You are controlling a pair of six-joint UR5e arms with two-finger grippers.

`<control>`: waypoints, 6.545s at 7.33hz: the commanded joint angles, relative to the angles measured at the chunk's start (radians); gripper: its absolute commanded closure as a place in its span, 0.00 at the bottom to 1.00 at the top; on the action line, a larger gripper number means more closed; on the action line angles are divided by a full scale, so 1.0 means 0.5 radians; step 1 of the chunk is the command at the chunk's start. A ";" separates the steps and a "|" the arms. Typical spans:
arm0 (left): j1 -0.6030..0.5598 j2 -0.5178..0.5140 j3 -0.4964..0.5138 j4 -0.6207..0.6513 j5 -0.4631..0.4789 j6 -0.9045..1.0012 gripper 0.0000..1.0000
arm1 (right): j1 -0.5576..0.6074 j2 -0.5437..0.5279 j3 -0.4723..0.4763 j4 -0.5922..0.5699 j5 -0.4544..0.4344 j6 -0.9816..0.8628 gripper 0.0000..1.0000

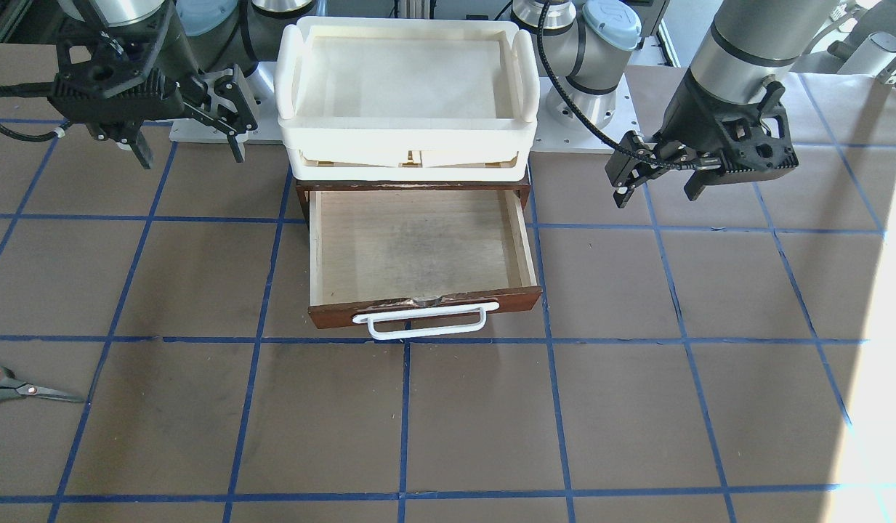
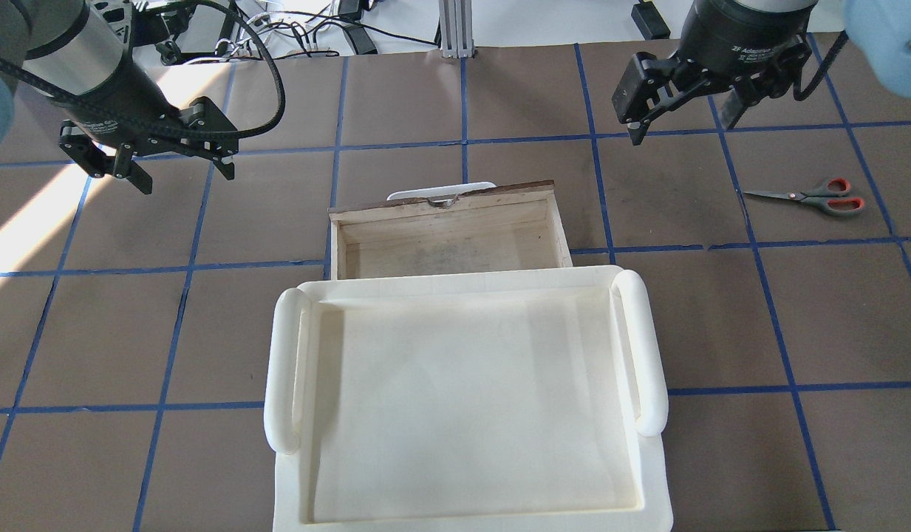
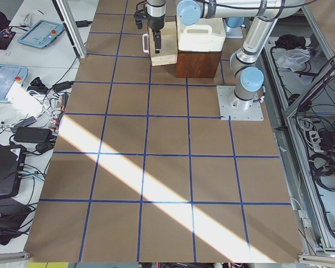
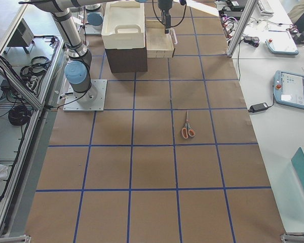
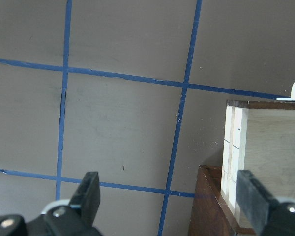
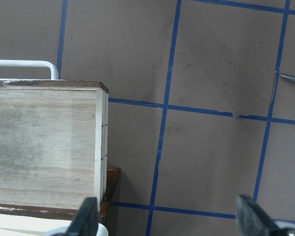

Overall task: Put scissors in drawer and close it
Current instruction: 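Move the right gripper toward the black-and-orange scissors on the table, then lower the right gripper and close it on the scissors blades, then lift the scissors with the right gripper, then carry the scissors with the right gripper over the open drawer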

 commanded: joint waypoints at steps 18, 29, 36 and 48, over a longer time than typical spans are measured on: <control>0.000 0.000 -0.011 -0.009 0.019 -0.003 0.00 | -1.175 1.017 0.341 -1.396 0.037 -3.649 0.02; 0.000 -0.006 -0.020 -0.009 0.019 -0.003 0.00 | -1.175 1.232 0.322 -1.522 0.083 -3.981 0.61; 0.000 -0.003 -0.020 -0.006 0.019 -0.003 0.00 | -1.114 1.015 0.188 -1.443 0.080 -3.828 1.00; 0.000 0.000 -0.020 -0.009 0.019 -0.003 0.00 | 0.649 0.566 0.071 -0.774 -0.021 -2.248 1.00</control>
